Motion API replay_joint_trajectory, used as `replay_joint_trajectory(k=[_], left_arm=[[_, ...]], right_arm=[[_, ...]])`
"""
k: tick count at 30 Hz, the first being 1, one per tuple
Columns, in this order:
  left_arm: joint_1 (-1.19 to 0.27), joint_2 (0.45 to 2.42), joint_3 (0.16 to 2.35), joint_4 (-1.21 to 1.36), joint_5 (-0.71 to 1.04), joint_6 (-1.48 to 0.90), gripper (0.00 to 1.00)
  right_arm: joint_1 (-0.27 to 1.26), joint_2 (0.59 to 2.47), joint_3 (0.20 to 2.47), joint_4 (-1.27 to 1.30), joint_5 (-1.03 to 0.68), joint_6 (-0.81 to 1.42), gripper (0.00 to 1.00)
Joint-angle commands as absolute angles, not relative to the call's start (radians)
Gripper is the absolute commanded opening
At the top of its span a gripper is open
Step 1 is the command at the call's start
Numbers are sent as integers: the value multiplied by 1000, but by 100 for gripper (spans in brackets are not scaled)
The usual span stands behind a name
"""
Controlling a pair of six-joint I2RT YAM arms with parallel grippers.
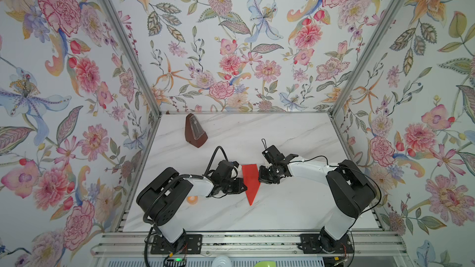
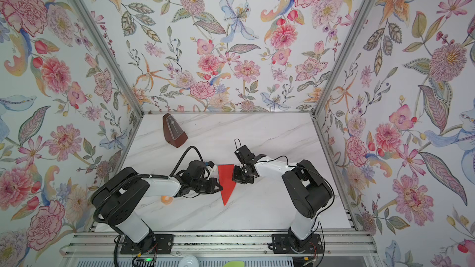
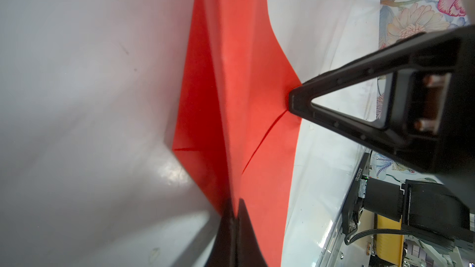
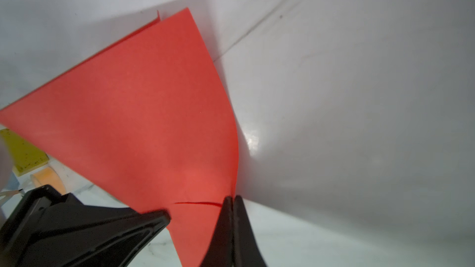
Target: Fold a paper plane with a square sheet of paper (fold left side to right side)
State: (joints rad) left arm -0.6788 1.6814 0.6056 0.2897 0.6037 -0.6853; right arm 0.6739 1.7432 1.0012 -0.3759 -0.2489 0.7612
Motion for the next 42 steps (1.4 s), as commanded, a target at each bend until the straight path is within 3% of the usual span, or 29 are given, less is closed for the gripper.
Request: replay_joint_trajectory(k=[1, 23, 42], left_arm=[[-676, 1708, 632, 262, 626, -661, 0], [-682, 1729, 648, 254, 643, -640, 0], [-654, 1703, 680, 121, 626, -529, 0]], right_arm=[[699, 1743, 1042, -439, -201, 747, 0], [749, 1827, 1083, -242, -351, 863, 0], [761, 1828, 989, -128, -353, 949, 0]])
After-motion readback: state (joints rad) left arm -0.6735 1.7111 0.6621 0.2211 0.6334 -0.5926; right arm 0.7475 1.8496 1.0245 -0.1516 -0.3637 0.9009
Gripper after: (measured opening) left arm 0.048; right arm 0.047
